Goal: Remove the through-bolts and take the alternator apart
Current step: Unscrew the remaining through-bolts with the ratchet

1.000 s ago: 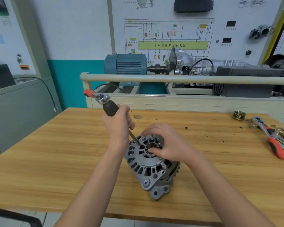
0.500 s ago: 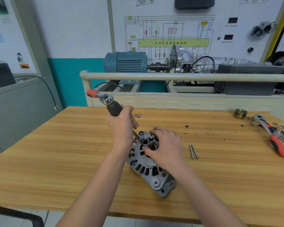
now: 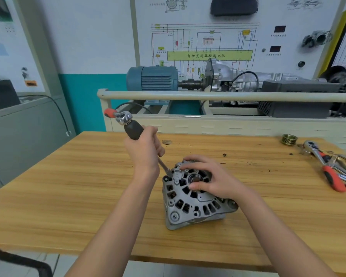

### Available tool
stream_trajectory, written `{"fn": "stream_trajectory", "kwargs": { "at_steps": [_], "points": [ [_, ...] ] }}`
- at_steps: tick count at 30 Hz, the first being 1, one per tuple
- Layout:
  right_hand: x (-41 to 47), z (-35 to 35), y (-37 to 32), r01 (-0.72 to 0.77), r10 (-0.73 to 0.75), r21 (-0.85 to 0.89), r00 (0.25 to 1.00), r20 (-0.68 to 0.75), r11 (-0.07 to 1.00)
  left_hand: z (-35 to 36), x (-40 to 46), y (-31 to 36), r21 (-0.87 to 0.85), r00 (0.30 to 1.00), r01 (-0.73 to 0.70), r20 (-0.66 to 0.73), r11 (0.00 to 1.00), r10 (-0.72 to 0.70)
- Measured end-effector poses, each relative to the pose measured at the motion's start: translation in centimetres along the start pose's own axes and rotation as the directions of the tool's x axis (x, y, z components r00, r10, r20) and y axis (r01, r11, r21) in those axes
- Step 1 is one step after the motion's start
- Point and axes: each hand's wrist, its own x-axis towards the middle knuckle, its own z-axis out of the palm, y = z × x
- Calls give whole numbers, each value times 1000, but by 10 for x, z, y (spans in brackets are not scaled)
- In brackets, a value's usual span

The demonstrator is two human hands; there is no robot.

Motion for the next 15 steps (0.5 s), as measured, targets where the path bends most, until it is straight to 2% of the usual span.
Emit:
{"fn": "stream_trajectory", "kwargs": {
  "at_steps": [5, 15],
  "points": [
    [-1, 4, -2, -34, 32, -24, 998, -58, 999, -4, 0, 3, 77, 998, -41, 46, 996, 38],
    [-2, 12, -5, -67, 55, -91, 990, -129, 994, 1, -3, -5, 239, 960, -127, 274, 963, 58]
  ]
}}
